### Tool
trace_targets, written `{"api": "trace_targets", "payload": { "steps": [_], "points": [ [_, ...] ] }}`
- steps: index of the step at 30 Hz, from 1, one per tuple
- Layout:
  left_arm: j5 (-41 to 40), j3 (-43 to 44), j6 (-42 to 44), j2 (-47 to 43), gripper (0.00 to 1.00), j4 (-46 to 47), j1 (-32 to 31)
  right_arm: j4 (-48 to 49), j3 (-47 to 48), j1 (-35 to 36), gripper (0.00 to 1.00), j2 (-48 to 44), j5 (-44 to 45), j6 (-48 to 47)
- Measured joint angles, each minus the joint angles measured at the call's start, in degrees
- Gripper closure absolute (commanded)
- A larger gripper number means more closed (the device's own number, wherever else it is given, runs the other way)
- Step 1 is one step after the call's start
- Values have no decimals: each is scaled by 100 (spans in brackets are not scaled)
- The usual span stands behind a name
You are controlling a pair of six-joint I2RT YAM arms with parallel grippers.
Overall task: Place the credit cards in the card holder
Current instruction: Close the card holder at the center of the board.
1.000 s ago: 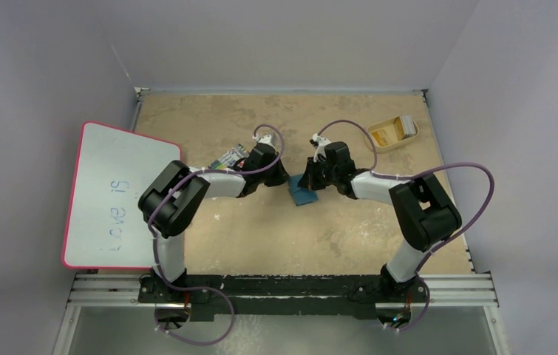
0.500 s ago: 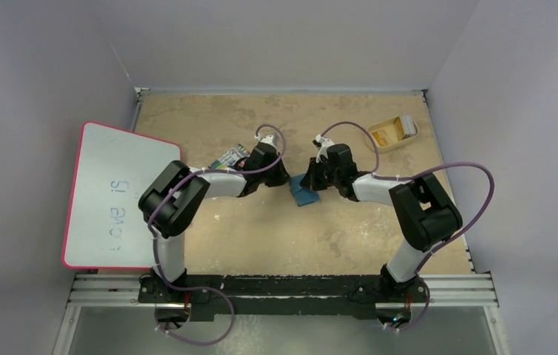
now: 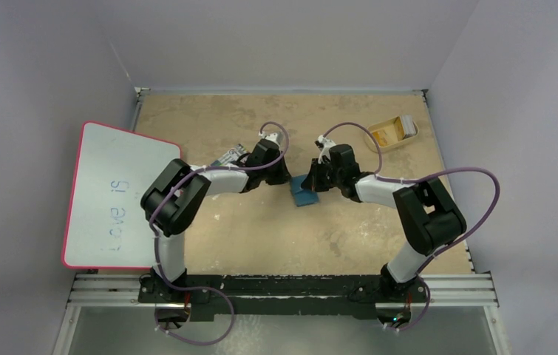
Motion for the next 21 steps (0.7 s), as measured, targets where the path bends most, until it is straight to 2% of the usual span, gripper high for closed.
{"api": "trace_targets", "payload": {
  "steps": [21],
  "points": [
    [306,260,133,212,100,-55,70,44,66,-17,100,111,13,-133]
  ]
}}
